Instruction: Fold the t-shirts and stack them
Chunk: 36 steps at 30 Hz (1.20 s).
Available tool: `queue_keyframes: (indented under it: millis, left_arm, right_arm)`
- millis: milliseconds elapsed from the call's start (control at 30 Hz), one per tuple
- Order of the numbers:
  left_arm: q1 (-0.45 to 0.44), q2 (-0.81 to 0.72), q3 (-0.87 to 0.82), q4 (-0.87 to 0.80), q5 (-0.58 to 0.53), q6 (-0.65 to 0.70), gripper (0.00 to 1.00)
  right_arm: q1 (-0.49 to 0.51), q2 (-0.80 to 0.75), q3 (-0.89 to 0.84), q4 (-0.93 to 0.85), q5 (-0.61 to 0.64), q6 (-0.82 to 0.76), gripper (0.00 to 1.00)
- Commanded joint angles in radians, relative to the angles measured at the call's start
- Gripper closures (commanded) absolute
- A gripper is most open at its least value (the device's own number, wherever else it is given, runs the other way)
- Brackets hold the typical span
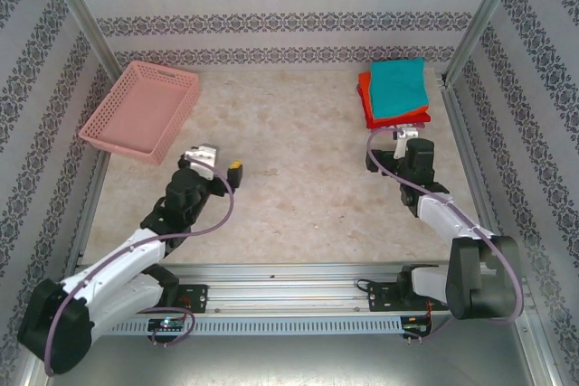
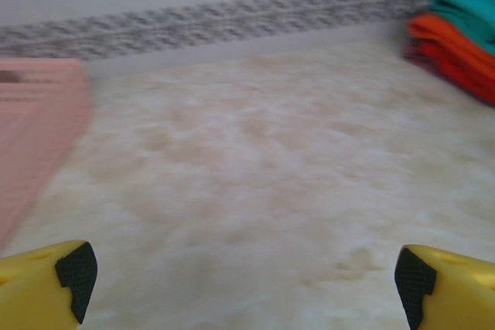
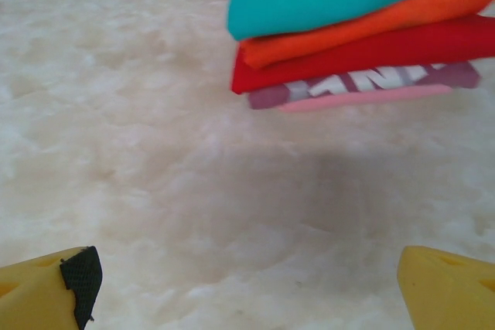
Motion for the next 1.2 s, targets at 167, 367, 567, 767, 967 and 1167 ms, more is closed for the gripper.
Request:
queue_keyframes:
  millis: [167,367,567,767,967,1167]
  left_arm:
    - [0.205,0.074,-0.116,0.211,-0.028,0.098,0.00]
    - [0.329,0.364,-0.164,0.586,0.080,0.096,0.00]
    - [0.422,0.707,-0.137,0.876,0.178,0.071,0.00]
    - [0.451,0.685,-0.013,0.624,0.175,0.028,0.00]
    - [0.450,0.698,-0.050,0.711,0.117,0.015,0.00]
    - [0.450,0.694,-0.042,0.688,0.120,0.014,0.00]
  right_arm:
    - [-0.023,0.126,-0.086,0.380,0.059,0.023,0.02]
    - [-0.029,0.212,-0.219,0.702,0.073,-0.007,0.02]
    - [-0.025,0.261,-0.207,0.737,0.069,-0.012,0.02]
    - [-0.017,0.273,-0.152,0.671,0.070,-0.020,0.02]
    - [-0.015,0.273,-0.152,0.673,0.074,-0.022,0.02]
    - [-0.012,0.273,-0.152,0.673,0.079,-0.025,0.02]
